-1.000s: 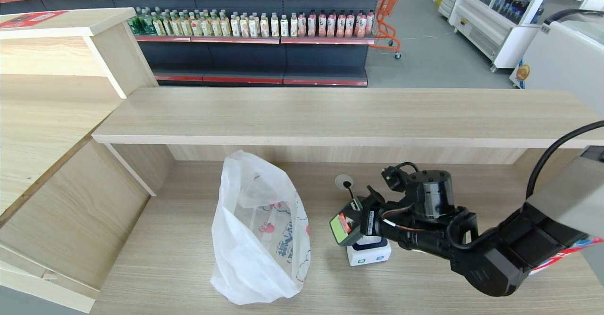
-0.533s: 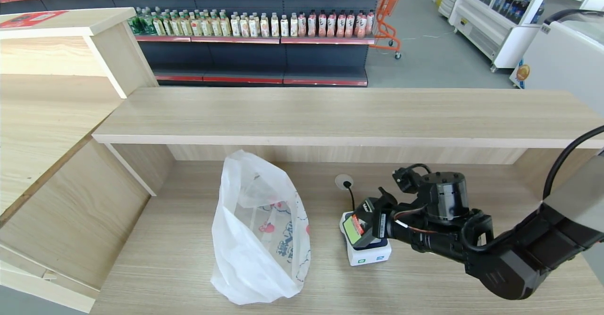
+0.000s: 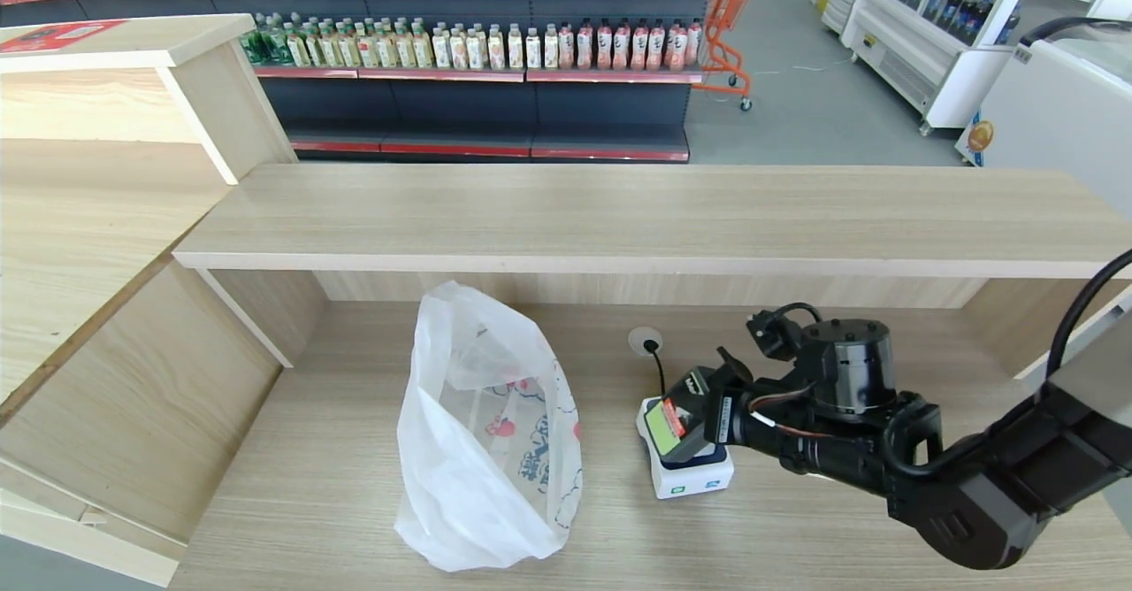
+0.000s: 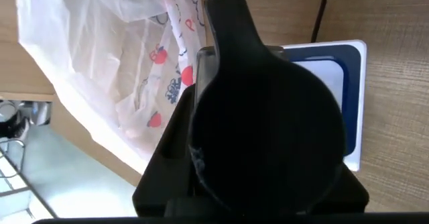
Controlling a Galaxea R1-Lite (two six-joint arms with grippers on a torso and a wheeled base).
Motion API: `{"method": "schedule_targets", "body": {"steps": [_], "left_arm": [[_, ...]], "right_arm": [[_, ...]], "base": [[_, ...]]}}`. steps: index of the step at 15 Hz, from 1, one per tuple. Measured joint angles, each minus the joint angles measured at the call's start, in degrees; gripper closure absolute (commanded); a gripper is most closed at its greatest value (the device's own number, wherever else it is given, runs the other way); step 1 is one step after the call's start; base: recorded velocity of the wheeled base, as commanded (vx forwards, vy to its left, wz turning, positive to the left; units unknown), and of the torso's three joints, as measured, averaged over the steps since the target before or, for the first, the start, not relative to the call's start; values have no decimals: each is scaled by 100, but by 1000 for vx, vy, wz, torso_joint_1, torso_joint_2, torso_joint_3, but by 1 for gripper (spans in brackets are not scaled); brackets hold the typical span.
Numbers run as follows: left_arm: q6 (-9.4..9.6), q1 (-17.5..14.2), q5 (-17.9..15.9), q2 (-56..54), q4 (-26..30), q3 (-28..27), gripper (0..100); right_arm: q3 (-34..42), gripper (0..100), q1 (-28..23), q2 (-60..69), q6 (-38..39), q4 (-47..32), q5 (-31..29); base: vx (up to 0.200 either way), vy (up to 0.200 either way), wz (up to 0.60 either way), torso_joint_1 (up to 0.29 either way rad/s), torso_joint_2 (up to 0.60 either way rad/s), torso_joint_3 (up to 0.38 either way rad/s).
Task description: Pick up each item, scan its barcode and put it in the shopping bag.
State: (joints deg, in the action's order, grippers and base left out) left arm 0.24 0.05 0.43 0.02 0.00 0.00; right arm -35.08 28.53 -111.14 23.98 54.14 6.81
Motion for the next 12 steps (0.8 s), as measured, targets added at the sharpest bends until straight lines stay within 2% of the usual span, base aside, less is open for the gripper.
{"method": "schedule_targets", "body": {"steps": [2, 7, 12], "left_arm": [[0, 0, 0, 0, 0, 0, 0], [2, 0, 0, 0, 0, 0, 0], [2, 0, 0, 0, 0, 0, 0]], "right_arm": [[195, 100, 66, 502, 249, -132, 46], [1292, 100, 201, 1949, -140, -503, 189], [1613, 100, 221, 2520, -255, -518, 194]], "base": [[0, 0, 0, 0, 0, 0], [0, 0, 0, 0, 0, 0], [0, 0, 0, 0, 0, 0]]}}
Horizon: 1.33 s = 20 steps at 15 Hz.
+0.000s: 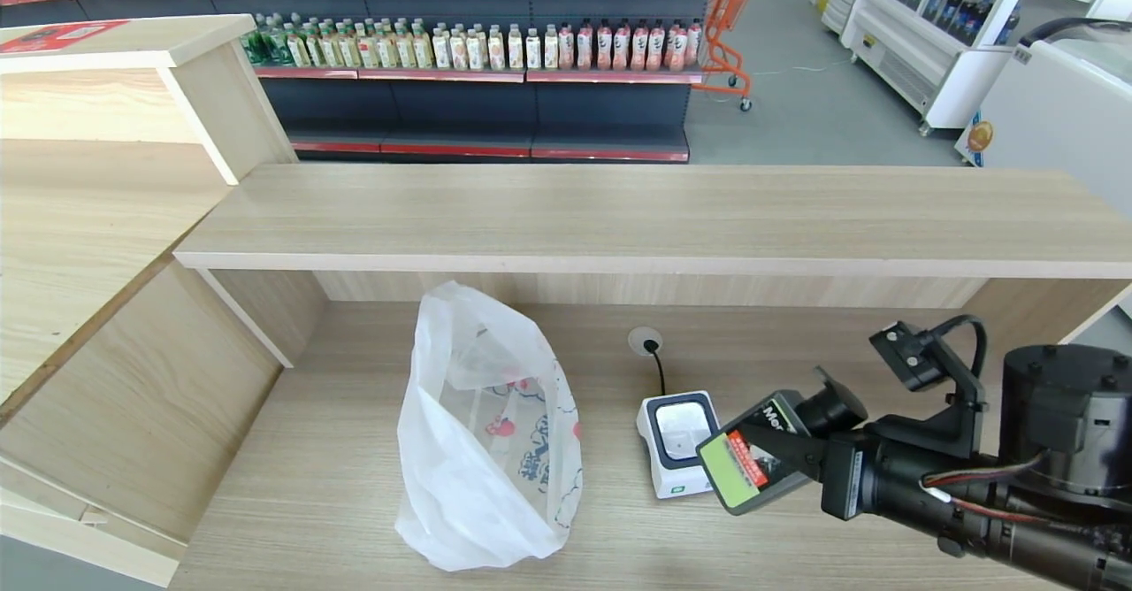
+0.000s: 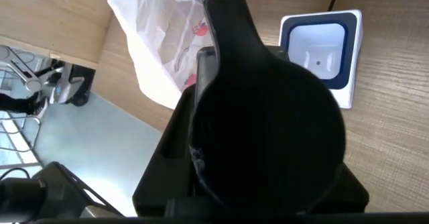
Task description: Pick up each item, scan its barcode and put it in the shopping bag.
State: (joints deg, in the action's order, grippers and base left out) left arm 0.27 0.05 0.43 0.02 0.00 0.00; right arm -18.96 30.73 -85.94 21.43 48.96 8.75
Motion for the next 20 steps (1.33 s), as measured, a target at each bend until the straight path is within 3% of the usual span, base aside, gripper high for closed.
{"method": "schedule_targets", "body": {"steps": [2, 8, 12, 16, 20], "left_arm": [[-2, 5, -2, 0, 0, 0, 0], [-11, 0, 0, 0, 0, 0, 0], [-2, 2, 0, 0, 0, 0, 0], [-11, -2, -2, 0, 0, 0, 0], [-9, 0, 1, 0, 0, 0, 0]], "right_arm": [[83, 100, 18, 74, 5, 0, 5], [113, 100, 82, 119, 16, 1, 96], [110, 100, 77, 98, 65, -5, 172], [9, 100, 151, 168, 845, -416, 176], [-124, 100, 167, 306, 1103, -807, 115]], "base": [[0, 0, 0, 0, 0, 0], [-200, 0, 0, 2, 1, 2], [-50, 50, 0, -2, -1, 1], [-200, 200, 0, 13, 12, 0], [0, 0, 0, 0, 0, 0]]}}
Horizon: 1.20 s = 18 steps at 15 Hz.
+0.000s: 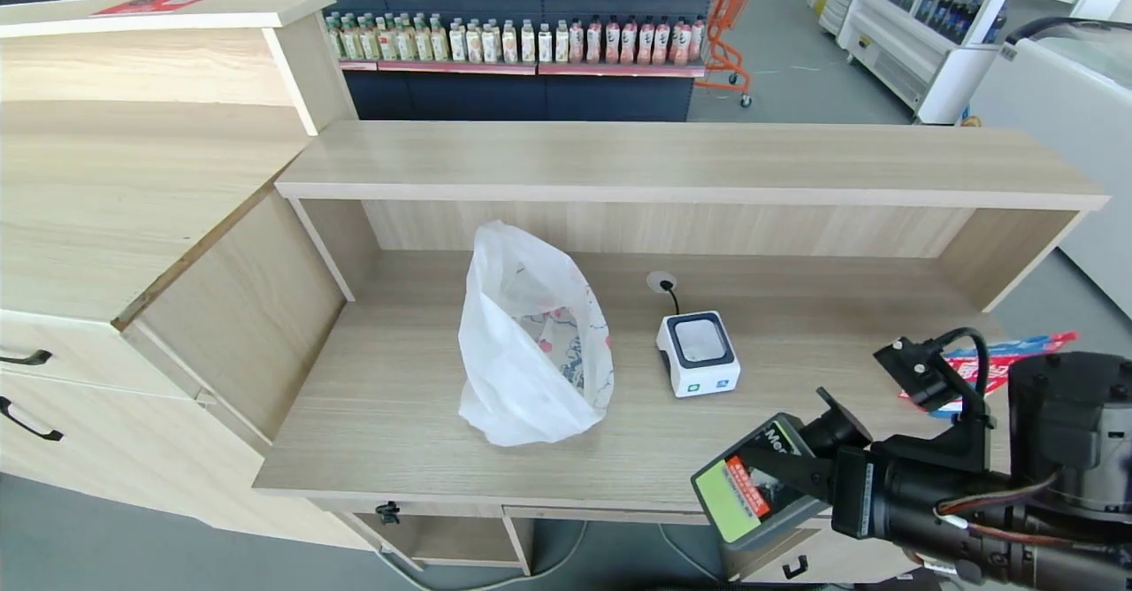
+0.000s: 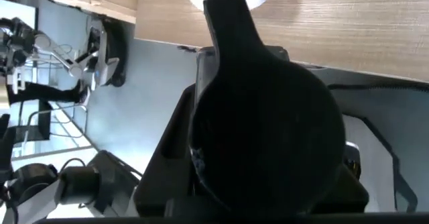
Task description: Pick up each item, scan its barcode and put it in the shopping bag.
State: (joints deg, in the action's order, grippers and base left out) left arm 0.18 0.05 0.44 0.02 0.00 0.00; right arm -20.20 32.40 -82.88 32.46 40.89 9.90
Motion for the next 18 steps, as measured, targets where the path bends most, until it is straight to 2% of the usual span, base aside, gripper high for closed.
{"method": "schedule_targets", "body": {"steps": [3, 5, 7, 10, 13, 15, 18], "left_arm": [[0, 0, -1, 0, 0, 0, 0], [0, 0, -1, 0, 0, 0, 0], [0, 0, -1, 0, 0, 0, 0], [0, 0, -4, 0, 0, 0, 0], [0, -2, -1, 0, 0, 0, 0], [0, 0, -1, 0, 0, 0, 0], [0, 0, -4, 0, 0, 0, 0]], "right_arm": [[-218, 100, -151, -121, -458, 30, -108], [-653, 100, -294, -419, -994, 93, -268], [-1012, 100, -357, -829, -1162, 238, -315], [-1384, 100, -391, -1673, -1384, 895, -325], [-1714, 100, -366, -2690, -2442, 1497, -216], [-2150, 100, -355, -3357, -2831, 1913, -143], [-2907, 100, -247, -4057, -3103, 2070, -110]], "base": [[0, 0, 0, 0, 0, 0], [0, 0, 0, 0, 0, 0], [0, 0, 0, 0, 0, 0], [0, 0, 0, 0, 0, 0], [0, 0, 0, 0, 0, 0], [0, 0, 0, 0, 0, 0], [0, 0, 0, 0, 0, 0]]}}
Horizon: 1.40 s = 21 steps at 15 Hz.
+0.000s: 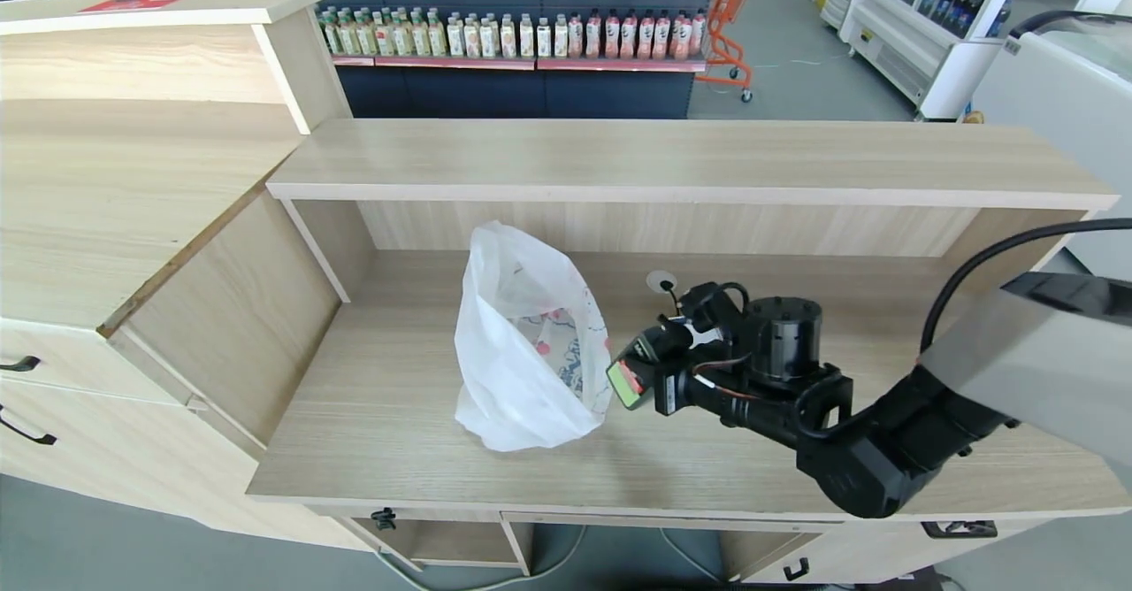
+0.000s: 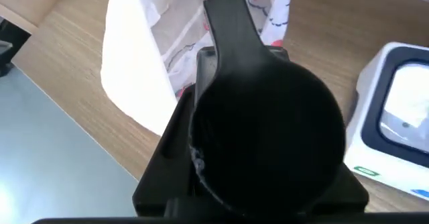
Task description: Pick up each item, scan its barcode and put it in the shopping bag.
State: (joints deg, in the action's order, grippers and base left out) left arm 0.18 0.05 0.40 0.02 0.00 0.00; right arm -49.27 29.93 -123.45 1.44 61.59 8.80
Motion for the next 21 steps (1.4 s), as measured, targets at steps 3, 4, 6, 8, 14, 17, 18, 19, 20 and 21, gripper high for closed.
{"method": "schedule_targets", "body": {"steps": [3, 4, 6, 8, 14, 17, 18, 19, 20, 21], "left_arm": [[0, 0, 2, 0, 0, 0, 0], [0, 0, 2, 0, 0, 0, 0], [0, 0, 2, 0, 0, 0, 0], [0, 0, 2, 0, 0, 0, 0], [0, 0, 2, 0, 0, 0, 0], [-2, 0, 2, 0, 0, 0, 0], [-2, 0, 2, 0, 0, 0, 0], [-2, 0, 2, 0, 0, 0, 0], [0, 0, 2, 0, 0, 0, 0], [-2, 0, 2, 0, 0, 0, 0]], "right_arm": [[-624, 100, 185, -457, -33, -17, 37], [-891, 100, 257, -618, -89, -28, 44], [-1359, 100, 330, -937, -406, -88, 52], [-1685, 100, 350, -1239, -869, -134, 48], [-2338, 0, 394, -1886, -1373, -241, 45], [-2509, 0, 402, -1974, -1323, -422, 74], [-2520, 0, 394, -1965, -1061, -424, 116], [-2517, 0, 383, -1927, -756, -435, 149], [-2506, 0, 374, -1866, -340, -441, 160], [-2476, 0, 358, -1748, 351, -527, 165]], "base": [[0, 0, 0, 0, 0, 0], [0, 0, 0, 0, 0, 0], [0, 0, 0, 0, 0, 0], [0, 0, 0, 0, 0, 0], [0, 0, 0, 0, 0, 0], [0, 0, 0, 0, 0, 0], [0, 0, 0, 0, 0, 0], [0, 0, 0, 0, 0, 0], [0, 0, 0, 0, 0, 0], [0, 0, 0, 0, 0, 0]]}}
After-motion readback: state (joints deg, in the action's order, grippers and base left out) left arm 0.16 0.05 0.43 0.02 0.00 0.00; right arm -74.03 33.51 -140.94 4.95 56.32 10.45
